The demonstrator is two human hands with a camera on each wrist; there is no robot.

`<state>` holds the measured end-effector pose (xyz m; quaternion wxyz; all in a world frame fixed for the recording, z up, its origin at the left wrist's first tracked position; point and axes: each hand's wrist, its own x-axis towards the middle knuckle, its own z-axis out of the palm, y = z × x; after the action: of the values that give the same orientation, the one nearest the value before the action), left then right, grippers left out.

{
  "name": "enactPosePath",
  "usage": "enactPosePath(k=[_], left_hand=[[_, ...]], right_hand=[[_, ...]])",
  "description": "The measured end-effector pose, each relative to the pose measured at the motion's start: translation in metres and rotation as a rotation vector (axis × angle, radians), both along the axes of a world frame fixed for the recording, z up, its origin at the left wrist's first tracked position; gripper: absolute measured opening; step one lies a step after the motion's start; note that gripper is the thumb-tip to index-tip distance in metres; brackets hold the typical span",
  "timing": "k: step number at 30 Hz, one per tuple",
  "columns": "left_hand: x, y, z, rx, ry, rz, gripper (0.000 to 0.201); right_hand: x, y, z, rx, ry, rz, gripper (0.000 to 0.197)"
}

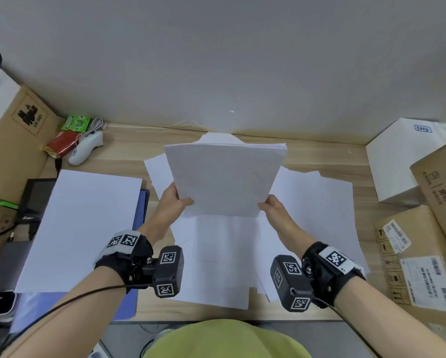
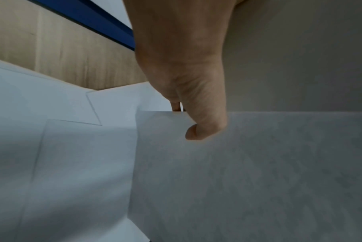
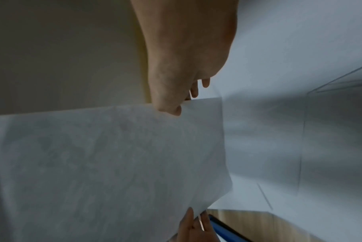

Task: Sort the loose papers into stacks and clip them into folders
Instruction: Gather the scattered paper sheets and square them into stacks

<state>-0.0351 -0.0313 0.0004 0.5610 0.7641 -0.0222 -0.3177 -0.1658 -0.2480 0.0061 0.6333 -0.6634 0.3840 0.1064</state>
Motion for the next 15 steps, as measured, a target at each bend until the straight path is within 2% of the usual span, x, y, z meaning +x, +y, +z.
enactPosePath(k=[5,9,15], left_hand=[[-0.016,0.0,-0.013,0.029,0.006,0.014,0.037],[-0.012,0.009,-0.017,0.017,-0.015,0.095,0.033],[-0.003,0.058,-0.028,0.068,0.032,0.092,0.048]], right_hand=[[-0.002,-0.001,-0.013,-0.04,0.017,0.065,0.032],[0.009,0.008,-0.015,-0.12,0.015,0.088,0.02],[0.021,0.044,-0.029,-0.041,0.1,0.175,0.021]])
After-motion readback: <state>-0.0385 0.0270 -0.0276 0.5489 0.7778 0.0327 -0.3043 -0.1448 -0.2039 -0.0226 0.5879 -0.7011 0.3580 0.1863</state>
